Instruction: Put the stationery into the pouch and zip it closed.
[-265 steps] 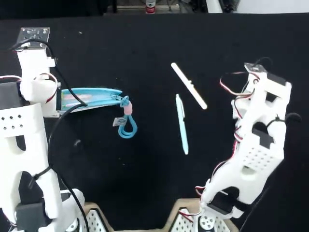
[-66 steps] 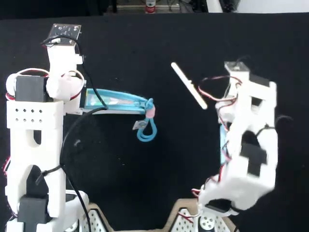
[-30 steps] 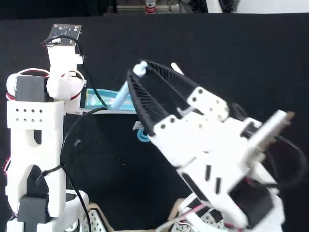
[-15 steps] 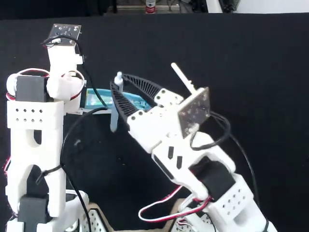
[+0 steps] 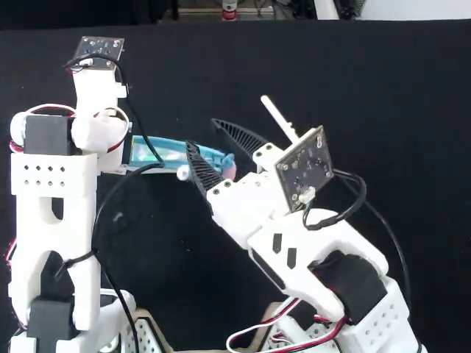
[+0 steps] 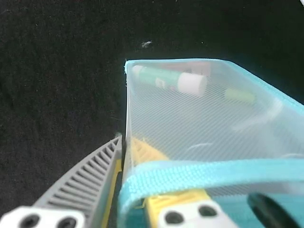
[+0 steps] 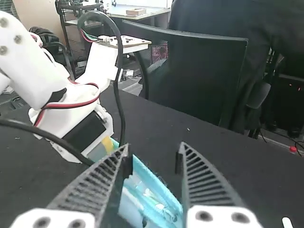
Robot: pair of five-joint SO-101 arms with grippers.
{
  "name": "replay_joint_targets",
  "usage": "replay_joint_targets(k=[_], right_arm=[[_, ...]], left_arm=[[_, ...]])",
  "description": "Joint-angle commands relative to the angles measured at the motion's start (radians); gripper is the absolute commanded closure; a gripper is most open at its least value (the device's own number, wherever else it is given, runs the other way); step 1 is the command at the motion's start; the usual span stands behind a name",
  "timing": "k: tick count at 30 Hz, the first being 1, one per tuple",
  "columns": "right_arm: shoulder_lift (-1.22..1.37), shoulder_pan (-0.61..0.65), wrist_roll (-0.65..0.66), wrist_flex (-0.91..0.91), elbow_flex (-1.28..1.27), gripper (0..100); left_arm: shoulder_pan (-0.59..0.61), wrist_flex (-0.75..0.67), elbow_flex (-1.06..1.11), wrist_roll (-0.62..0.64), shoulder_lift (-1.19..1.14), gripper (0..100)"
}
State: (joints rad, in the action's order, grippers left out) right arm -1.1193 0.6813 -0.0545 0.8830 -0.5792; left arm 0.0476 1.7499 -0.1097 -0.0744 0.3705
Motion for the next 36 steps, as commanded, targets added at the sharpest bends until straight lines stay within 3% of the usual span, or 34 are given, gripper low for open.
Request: replay_joint_targets(k=[1, 10, 14, 19, 22, 25, 36], right_arm=[[-0.008, -0.006, 0.006, 0.005, 0.054, 89.5], [-0.027, -0.077, 0.091, 0.129, 0.107, 91.0], [-0.031, -0.011, 0.092, 0.219, 0.124, 89.7], [-0.044, 0.005, 0.087, 0.27, 0.105, 78.3], [-0.067, 0.106, 0.089, 0.301, 0.099, 78.3], [-0.071, 0.164, 0.087, 0.239, 0.027, 78.3], [-0.077, 0.133, 0.094, -0.074, -0.211, 78.3]], left_arm=[[-0.002, 0.006, -0.01, -0.009, 0.003, 97], [-0.005, 0.005, -0.01, -0.009, 0.003, 97], [-0.002, 0.005, -0.01, -0.009, 0.003, 97], [-0.002, 0.003, -0.01, -0.009, 0.003, 97], [-0.002, 0.003, -0.01, -0.009, 0.003, 97], [-0.005, 0.003, -0.01, -0.009, 0.003, 97], [-0.002, 0.005, -0.01, -0.009, 0.005, 97]])
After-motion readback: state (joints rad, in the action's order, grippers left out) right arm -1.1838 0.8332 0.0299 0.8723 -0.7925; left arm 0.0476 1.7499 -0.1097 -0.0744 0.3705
